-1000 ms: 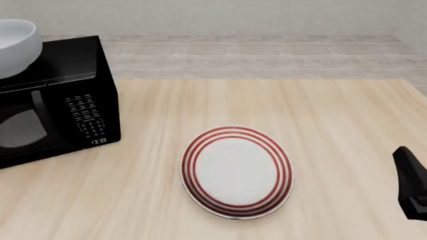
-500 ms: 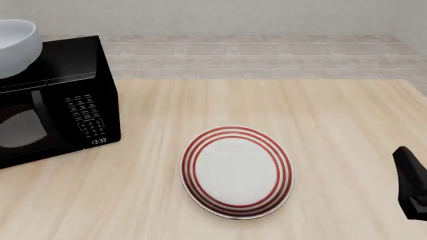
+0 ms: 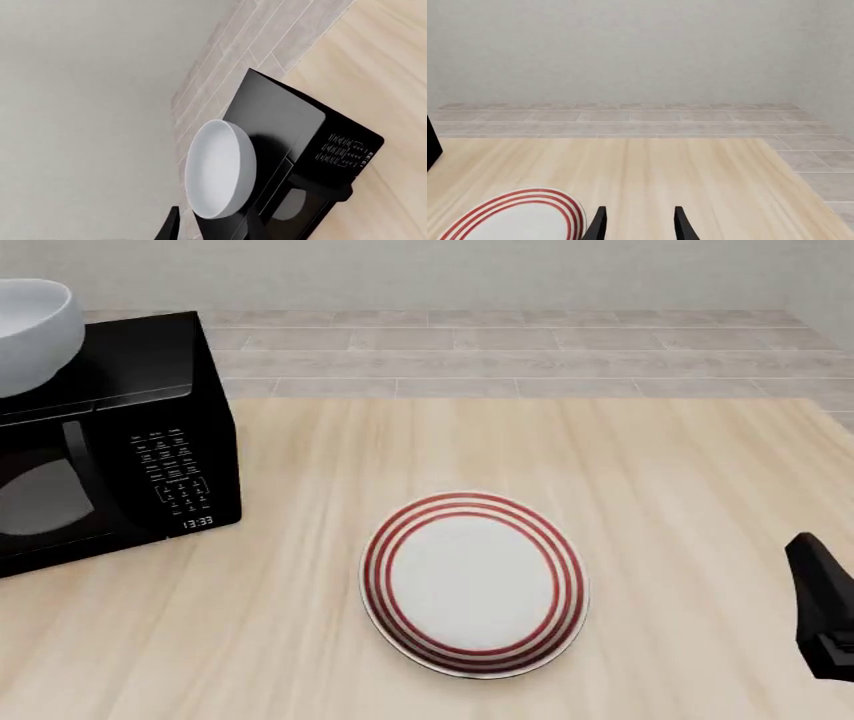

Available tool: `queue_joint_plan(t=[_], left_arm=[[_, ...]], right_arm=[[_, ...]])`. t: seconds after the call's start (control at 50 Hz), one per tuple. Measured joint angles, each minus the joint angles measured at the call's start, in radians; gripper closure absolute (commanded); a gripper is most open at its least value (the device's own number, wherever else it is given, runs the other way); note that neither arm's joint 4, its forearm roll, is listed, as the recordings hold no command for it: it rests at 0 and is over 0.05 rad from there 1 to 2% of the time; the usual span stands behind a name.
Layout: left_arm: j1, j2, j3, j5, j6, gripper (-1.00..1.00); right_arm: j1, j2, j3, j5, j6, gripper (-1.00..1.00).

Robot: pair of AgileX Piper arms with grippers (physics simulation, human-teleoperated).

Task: Pick up the white bowl and put it on the plate.

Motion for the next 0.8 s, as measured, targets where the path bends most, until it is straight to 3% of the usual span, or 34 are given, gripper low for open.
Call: queue_joint_plan(t=[0.8], left_arm=[[0.025,0.112,0.097,-0.174,-0.019,-1.00]], right_arm=[[0.000,0.000,0.000,0.000,0.000,-1.00]])
